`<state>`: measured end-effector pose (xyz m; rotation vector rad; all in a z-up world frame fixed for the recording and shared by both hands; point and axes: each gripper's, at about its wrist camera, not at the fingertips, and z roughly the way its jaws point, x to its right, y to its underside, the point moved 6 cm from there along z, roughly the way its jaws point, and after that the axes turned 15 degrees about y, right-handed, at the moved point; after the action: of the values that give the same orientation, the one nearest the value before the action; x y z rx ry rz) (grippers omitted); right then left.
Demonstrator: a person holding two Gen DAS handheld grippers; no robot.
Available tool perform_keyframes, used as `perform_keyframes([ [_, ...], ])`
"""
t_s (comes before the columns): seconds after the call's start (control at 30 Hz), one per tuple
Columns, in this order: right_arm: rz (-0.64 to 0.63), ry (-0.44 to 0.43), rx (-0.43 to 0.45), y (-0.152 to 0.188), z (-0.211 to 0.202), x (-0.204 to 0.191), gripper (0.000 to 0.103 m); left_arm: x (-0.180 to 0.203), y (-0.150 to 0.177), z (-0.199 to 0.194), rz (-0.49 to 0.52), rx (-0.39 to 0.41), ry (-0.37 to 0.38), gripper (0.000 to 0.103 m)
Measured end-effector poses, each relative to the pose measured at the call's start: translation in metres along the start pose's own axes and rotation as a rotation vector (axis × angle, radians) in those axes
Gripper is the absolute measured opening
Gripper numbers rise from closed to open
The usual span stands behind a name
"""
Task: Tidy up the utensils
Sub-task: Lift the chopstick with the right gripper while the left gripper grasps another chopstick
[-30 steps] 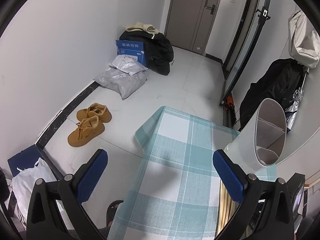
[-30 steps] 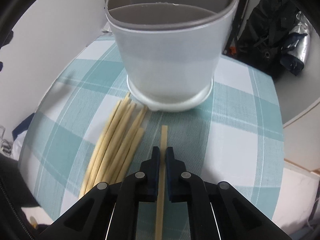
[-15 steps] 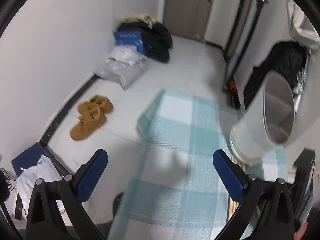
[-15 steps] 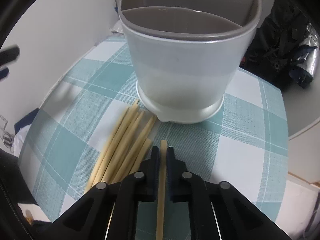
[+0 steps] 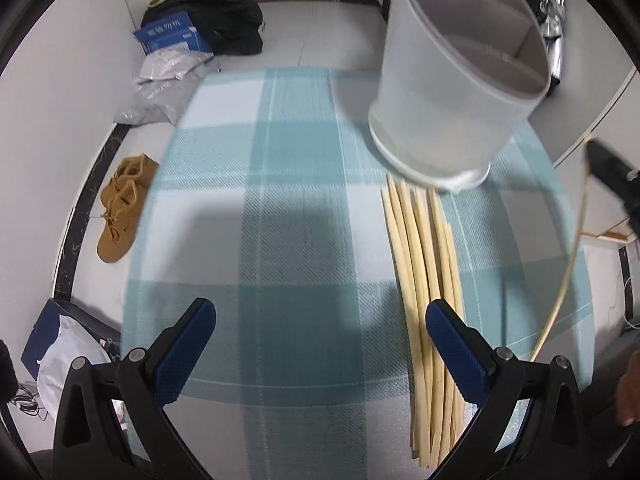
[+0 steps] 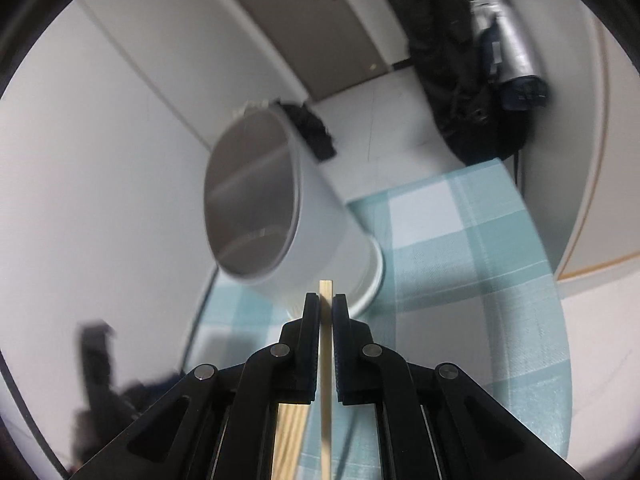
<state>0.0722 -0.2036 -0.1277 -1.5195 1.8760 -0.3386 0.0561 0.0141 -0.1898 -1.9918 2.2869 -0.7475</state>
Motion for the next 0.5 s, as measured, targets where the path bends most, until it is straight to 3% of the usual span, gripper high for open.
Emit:
perform_keyframes([
  [0.17,0.019,-0.009,0.040,-0.007,-0.021,-0.009,0.006,-0.009,0.005,0.012,-0.030,-0.064,-0.047,0.102],
  [0.27,0.014,-0.012,0.067,0.002,-0.029,-0.004,0.006,-0.015,0.003,0.011,-0.078,-0.068,-0.032,0.102],
  [0.5,0.005,-0.021,0.087,-0.006,-0.038,-0.001,0.006,-0.020,-0.005,0.007,-0.058,-0.065,-0.085,0.102],
])
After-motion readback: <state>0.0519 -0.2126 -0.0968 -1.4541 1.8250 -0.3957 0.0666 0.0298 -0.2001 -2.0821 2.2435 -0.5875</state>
